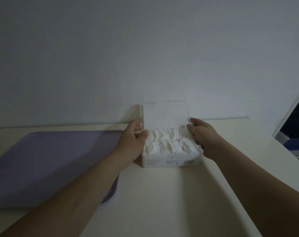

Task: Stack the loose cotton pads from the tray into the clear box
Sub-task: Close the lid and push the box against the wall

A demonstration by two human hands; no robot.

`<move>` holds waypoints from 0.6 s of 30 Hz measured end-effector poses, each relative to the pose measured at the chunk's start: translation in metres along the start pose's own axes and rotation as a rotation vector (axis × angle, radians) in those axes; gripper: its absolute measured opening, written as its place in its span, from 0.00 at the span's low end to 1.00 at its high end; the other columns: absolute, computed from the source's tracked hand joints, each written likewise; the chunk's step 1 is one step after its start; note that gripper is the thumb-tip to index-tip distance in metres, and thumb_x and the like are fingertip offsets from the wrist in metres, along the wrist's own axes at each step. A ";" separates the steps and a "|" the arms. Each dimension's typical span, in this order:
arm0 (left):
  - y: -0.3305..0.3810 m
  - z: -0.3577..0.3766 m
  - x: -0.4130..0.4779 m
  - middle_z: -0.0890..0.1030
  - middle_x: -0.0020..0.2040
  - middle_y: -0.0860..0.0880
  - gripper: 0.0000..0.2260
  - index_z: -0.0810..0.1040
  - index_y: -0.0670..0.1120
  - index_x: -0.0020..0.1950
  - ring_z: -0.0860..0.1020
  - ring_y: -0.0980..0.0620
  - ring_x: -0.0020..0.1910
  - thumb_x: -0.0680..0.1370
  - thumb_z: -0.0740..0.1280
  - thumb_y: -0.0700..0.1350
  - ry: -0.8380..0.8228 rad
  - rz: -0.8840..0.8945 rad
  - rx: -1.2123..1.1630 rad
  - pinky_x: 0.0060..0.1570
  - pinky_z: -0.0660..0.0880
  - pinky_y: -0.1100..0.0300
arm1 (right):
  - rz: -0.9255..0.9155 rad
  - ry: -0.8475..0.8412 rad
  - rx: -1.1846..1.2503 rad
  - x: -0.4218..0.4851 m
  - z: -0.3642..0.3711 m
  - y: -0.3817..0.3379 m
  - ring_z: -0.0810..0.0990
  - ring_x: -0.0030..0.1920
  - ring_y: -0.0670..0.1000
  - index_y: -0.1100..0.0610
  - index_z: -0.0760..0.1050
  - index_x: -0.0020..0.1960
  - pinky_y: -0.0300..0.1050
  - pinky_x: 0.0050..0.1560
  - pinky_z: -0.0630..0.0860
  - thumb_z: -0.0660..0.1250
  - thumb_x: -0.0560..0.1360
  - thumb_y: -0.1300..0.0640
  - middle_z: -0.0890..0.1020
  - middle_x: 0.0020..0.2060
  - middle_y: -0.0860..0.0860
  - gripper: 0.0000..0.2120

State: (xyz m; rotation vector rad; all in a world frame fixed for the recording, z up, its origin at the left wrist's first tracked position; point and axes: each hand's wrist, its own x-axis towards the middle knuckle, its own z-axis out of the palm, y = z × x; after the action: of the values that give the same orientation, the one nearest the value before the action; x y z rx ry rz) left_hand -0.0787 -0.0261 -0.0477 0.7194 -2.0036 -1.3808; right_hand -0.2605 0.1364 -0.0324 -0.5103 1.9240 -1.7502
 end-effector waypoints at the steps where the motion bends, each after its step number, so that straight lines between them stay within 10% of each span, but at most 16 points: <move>1: 0.001 0.001 -0.002 0.79 0.58 0.61 0.19 0.70 0.59 0.70 0.78 0.68 0.54 0.83 0.66 0.42 0.015 0.045 0.018 0.55 0.75 0.68 | -0.016 0.003 0.056 0.000 0.001 0.001 0.75 0.43 0.58 0.52 0.82 0.58 0.53 0.46 0.70 0.61 0.82 0.65 0.85 0.48 0.57 0.14; 7: 0.006 -0.007 -0.011 0.78 0.62 0.60 0.23 0.70 0.54 0.75 0.79 0.63 0.56 0.81 0.68 0.41 0.129 0.194 0.138 0.55 0.77 0.63 | -0.149 0.078 0.017 -0.024 -0.005 -0.006 0.80 0.47 0.50 0.47 0.84 0.56 0.46 0.50 0.77 0.58 0.73 0.73 0.84 0.51 0.49 0.27; 13: 0.012 -0.007 -0.033 0.82 0.52 0.57 0.08 0.77 0.53 0.54 0.82 0.55 0.52 0.77 0.72 0.47 0.266 0.116 0.174 0.51 0.79 0.54 | -0.192 0.096 -0.046 -0.055 0.000 0.005 0.78 0.40 0.49 0.59 0.82 0.49 0.45 0.43 0.75 0.70 0.77 0.49 0.82 0.38 0.52 0.13; 18: 0.016 0.000 -0.054 0.82 0.48 0.54 0.06 0.76 0.49 0.48 0.79 0.51 0.48 0.78 0.71 0.49 0.204 0.254 0.429 0.47 0.76 0.54 | -0.142 -0.020 -0.051 -0.067 0.003 0.011 0.85 0.48 0.46 0.42 0.84 0.53 0.40 0.46 0.79 0.70 0.77 0.54 0.88 0.47 0.45 0.08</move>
State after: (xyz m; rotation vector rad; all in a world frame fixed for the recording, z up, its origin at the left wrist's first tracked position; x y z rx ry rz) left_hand -0.0436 0.0177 -0.0419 0.7227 -2.1567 -0.7093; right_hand -0.2039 0.1733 -0.0367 -0.6955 1.9653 -1.7788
